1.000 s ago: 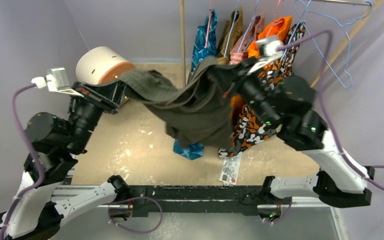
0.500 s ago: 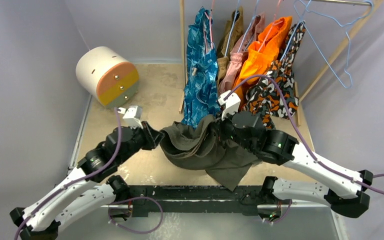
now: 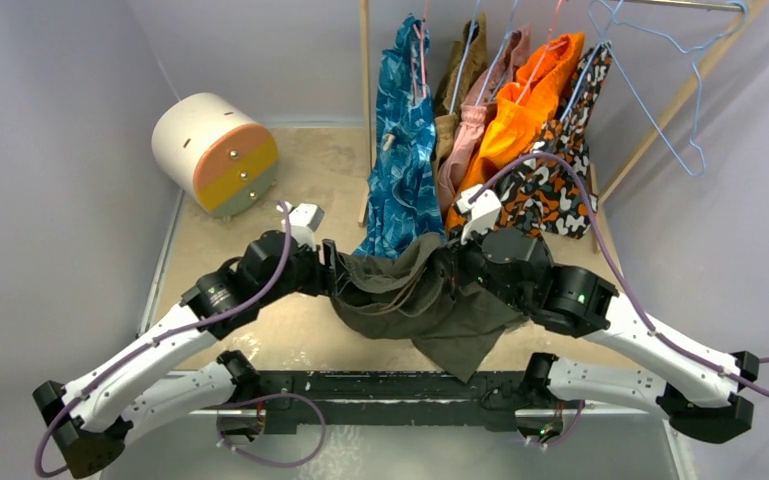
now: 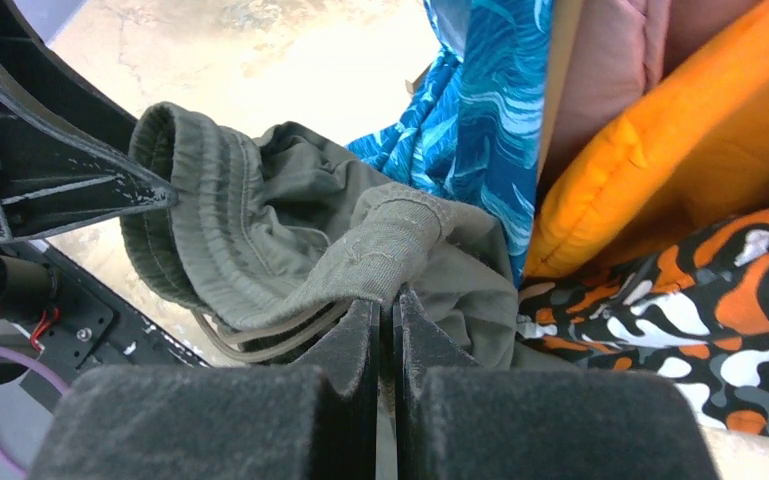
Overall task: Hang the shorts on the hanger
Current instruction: Adjust the shorts at the center of the board.
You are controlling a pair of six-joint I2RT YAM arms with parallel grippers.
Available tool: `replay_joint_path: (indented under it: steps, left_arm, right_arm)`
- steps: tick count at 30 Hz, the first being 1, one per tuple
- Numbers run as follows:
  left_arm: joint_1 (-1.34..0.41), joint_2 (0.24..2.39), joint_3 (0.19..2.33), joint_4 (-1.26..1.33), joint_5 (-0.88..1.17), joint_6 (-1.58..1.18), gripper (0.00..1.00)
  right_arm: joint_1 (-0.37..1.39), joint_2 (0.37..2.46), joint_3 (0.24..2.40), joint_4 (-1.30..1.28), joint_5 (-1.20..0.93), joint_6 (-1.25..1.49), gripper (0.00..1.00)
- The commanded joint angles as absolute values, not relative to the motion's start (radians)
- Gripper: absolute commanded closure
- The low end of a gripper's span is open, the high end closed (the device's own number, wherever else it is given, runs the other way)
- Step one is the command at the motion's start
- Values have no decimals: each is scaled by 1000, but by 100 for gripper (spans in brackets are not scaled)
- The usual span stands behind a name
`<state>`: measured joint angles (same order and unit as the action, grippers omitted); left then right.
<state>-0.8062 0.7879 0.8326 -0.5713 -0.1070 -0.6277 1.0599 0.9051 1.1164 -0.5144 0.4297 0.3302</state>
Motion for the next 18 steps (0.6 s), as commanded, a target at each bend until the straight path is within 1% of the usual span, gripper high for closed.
replay_joint_path:
  steps: [1, 5, 13, 18]
  left_arm:
    - [-805, 829, 880, -574, -25, -491, 42]
    - [-805, 824, 886, -545, -3, -430, 42]
    - [-805, 811, 980, -621, -158, -289, 38]
    - [-805, 822, 1009, -666, -133, -240, 37]
  right_arm:
    - [1059, 843, 1152, -543, 502, 344, 100]
    - [1059, 813, 1160, -577, 528, 344, 100]
    - [1059, 769, 1158, -614, 558, 350, 100]
    - [1059, 760, 1148, -609, 558, 349, 100]
